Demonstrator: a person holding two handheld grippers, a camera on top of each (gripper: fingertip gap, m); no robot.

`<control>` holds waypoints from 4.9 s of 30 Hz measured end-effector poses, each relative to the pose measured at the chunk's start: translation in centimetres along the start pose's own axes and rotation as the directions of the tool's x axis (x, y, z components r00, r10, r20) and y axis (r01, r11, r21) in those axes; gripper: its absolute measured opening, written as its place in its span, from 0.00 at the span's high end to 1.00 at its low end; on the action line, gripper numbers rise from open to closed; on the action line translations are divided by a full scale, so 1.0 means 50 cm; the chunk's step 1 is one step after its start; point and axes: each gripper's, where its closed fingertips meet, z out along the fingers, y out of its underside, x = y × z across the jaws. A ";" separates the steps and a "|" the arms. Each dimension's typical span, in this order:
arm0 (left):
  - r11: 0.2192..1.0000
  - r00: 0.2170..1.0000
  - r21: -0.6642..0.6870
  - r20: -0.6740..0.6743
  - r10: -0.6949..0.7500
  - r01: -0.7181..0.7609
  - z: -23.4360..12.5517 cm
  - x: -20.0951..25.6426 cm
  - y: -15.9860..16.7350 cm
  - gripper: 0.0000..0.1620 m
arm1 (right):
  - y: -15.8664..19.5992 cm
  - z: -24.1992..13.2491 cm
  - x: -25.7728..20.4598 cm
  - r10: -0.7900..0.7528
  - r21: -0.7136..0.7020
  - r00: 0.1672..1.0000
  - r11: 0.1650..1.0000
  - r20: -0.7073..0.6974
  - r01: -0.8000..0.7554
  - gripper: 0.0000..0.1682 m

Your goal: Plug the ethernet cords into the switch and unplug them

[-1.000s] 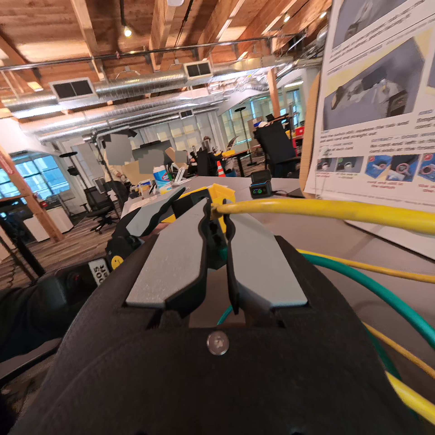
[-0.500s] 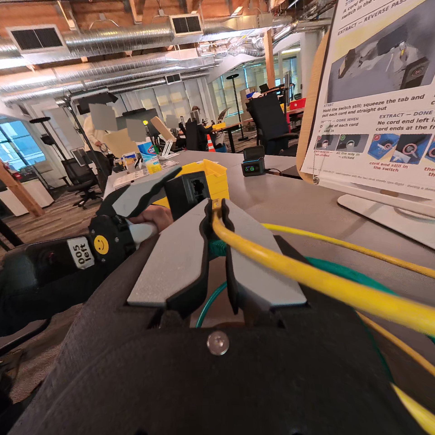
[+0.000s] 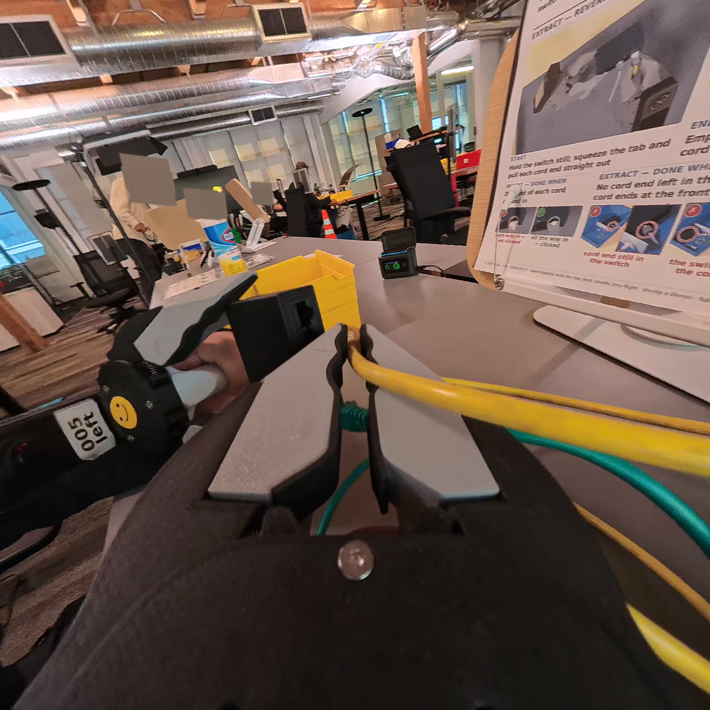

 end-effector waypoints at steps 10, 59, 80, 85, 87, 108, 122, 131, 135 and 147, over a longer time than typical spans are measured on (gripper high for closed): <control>0.987 0.988 -0.045 -0.037 -0.153 0.151 0.006 0.018 0.032 0.39 | 0.027 0.016 0.009 -0.036 -0.062 0.998 0.998 -0.042 0.033 0.98; 0.987 0.994 -0.121 -0.002 -0.106 0.105 0.017 0.014 0.080 0.31 | -0.054 -0.044 -0.075 -0.055 0.126 0.975 0.992 0.216 0.028 0.99; 0.944 0.956 -0.264 0.161 0.246 -0.198 0.026 -0.028 0.098 0.31 | -0.025 -0.021 -0.046 0.347 -0.001 0.900 0.933 0.265 -0.360 0.99; 0.929 0.942 -0.279 0.162 0.294 -0.242 0.027 -0.026 0.098 0.31 | -0.034 -0.025 -0.060 0.398 -0.015 0.860 0.910 0.319 -0.415 0.99; 0.925 0.938 -0.287 0.169 0.303 -0.247 0.027 -0.029 0.101 0.31 | -0.031 -0.024 -0.057 0.412 -0.023 0.857 0.904 0.311 -0.427 0.99; 0.883 0.901 -0.337 0.170 0.399 -0.327 0.029 -0.030 0.112 0.32 | -0.021 -0.020 -0.037 0.507 0.009 0.834 0.854 0.217 -0.521 0.99; 0.884 0.903 -0.337 0.170 0.395 -0.323 0.027 -0.029 0.110 0.32 | -0.018 -0.021 -0.034 0.499 0.012 0.842 0.859 0.204 -0.511 0.99; 0.885 0.904 -0.338 0.170 0.393 -0.321 0.027 -0.030 0.112 0.32 | -0.020 -0.020 -0.044 0.507 0.001 0.829 0.853 0.236 -0.522 0.99; 0.886 0.905 -0.338 0.172 0.389 -0.317 0.026 -0.031 0.112 0.32 | -0.017 -0.020 -0.045 0.501 -0.004 0.833 0.857 0.235 -0.514 0.99; 0.887 0.898 -0.307 0.168 0.406 -0.344 0.024 -0.025 0.104 0.32 | -0.005 -0.027 -0.048 0.507 -0.093 0.816 0.860 0.276 -0.503 0.99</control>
